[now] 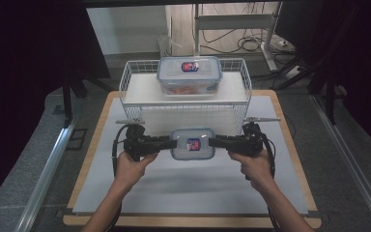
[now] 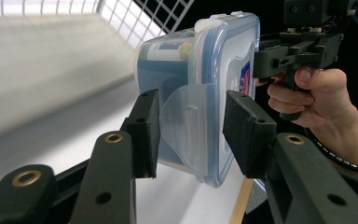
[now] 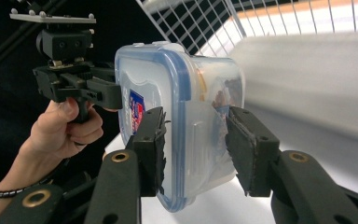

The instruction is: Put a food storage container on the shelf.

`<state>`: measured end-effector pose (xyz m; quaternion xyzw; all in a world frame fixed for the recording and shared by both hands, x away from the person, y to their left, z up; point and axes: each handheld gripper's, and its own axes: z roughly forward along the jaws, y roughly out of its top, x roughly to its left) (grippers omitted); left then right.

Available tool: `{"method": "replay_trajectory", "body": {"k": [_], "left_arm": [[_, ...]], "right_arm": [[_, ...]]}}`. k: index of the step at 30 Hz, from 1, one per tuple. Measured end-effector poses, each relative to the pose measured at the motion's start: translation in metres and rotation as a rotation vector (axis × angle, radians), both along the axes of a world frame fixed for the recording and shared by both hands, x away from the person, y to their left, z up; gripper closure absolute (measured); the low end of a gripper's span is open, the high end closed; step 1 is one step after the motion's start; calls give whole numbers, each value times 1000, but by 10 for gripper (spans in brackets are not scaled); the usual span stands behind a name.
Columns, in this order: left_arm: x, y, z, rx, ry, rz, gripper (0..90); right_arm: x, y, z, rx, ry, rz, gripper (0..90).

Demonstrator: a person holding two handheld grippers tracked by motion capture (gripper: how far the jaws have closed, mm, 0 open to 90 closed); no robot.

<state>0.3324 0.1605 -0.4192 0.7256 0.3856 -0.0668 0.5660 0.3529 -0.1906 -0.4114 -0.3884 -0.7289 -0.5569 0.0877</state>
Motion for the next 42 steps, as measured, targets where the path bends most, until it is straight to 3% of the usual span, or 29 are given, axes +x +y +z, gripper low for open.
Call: {"method": "replay_trajectory", "body": {"k": [20, 28, 35, 42], "left_arm": [[34, 15, 79, -25, -70, 28, 569], [53, 16, 93, -62, -63, 32, 568], [68, 17, 110, -56, -69, 48, 568], [85, 22, 124, -83, -68, 68, 568]], "right_arm": [[40, 15, 83, 55, -96, -16, 577], [54, 16, 102, 66, -116, -44, 578], [71, 17, 114, 100, -104, -59, 577], [85, 21, 128, 103, -103, -69, 577]]}}
